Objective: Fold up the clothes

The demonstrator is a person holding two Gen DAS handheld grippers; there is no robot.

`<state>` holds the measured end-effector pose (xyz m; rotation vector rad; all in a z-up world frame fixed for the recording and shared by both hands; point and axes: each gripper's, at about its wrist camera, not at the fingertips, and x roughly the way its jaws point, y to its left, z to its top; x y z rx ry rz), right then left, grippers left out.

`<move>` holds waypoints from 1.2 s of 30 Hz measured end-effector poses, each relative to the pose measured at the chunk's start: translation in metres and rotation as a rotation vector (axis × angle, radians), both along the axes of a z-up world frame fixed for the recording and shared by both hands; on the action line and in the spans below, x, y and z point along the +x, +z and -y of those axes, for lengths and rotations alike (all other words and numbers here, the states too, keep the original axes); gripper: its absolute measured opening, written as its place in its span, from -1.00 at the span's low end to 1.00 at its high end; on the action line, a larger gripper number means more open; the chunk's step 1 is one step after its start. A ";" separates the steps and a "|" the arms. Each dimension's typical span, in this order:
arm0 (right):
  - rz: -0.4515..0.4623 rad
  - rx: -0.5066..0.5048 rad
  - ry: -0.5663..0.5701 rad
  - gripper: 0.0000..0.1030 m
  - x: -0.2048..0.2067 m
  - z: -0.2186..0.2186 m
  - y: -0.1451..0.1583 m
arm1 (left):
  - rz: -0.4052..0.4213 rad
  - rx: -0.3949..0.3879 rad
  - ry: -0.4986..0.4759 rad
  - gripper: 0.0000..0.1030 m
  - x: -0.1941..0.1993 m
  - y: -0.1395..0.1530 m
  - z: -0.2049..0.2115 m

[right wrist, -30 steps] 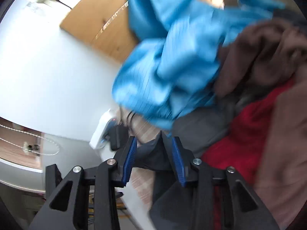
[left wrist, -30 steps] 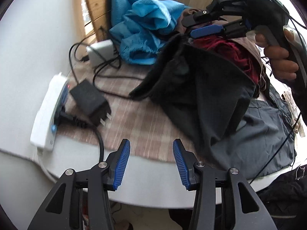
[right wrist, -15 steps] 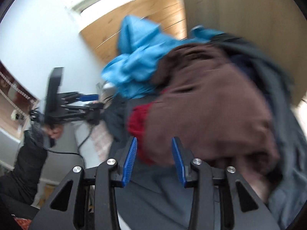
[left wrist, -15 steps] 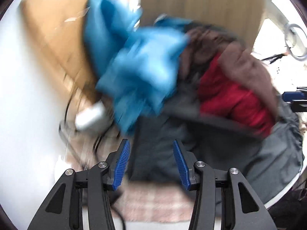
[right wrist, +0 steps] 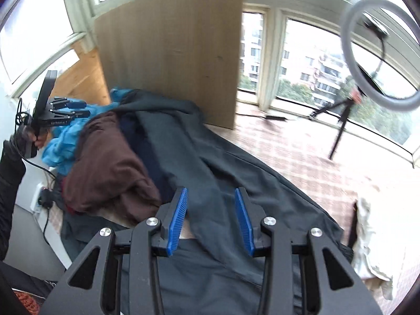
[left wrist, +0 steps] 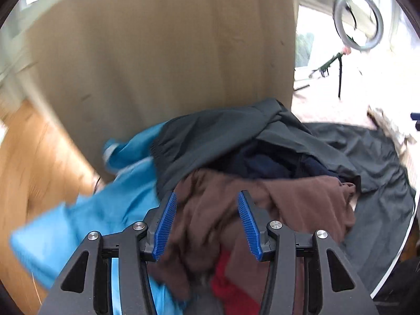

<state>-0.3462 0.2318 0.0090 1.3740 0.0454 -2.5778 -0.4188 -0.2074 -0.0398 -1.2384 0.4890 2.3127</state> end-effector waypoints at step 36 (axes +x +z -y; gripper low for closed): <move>0.264 0.175 -0.054 -0.28 -0.117 -0.044 -0.195 | -0.101 -0.303 0.033 0.23 0.074 0.118 0.009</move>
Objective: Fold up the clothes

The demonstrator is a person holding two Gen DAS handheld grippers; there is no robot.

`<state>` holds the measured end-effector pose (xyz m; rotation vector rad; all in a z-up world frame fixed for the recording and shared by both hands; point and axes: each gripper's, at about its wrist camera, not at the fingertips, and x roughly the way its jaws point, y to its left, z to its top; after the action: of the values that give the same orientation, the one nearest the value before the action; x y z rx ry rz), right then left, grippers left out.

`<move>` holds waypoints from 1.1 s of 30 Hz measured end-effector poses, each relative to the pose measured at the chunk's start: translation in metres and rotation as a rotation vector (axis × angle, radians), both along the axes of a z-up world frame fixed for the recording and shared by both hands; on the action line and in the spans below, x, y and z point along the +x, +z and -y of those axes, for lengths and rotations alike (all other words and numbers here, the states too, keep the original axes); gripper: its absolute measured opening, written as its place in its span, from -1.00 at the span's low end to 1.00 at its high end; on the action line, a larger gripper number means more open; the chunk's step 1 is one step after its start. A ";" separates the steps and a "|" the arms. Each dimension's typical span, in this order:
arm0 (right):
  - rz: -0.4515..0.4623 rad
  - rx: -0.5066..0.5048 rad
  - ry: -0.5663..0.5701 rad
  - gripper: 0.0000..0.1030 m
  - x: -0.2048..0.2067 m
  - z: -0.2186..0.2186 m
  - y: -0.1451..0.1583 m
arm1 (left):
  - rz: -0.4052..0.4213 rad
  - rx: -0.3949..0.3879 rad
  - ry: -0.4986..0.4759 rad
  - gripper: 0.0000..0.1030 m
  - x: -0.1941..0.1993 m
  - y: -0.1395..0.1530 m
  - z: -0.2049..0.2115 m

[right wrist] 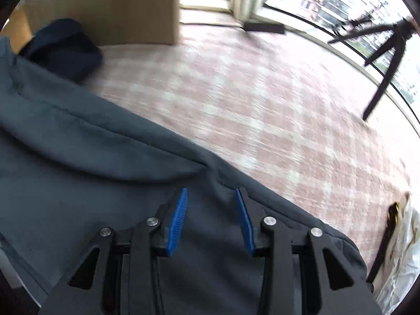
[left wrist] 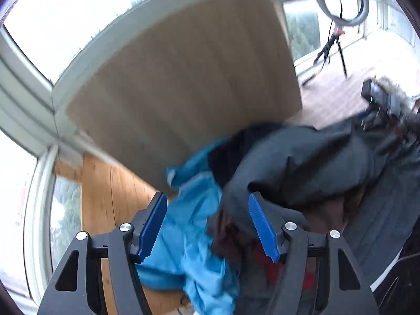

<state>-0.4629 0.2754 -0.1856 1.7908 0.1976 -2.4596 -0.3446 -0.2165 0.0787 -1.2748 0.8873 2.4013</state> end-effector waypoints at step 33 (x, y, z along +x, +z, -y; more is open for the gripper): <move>-0.249 -0.241 0.347 -0.95 0.067 0.128 0.119 | 0.236 0.185 0.093 0.19 0.038 -0.126 0.054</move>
<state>-0.3959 0.1474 -0.0666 1.2373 0.1998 -2.3305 -0.3063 -0.2706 -0.0470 -1.5145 0.5378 2.2755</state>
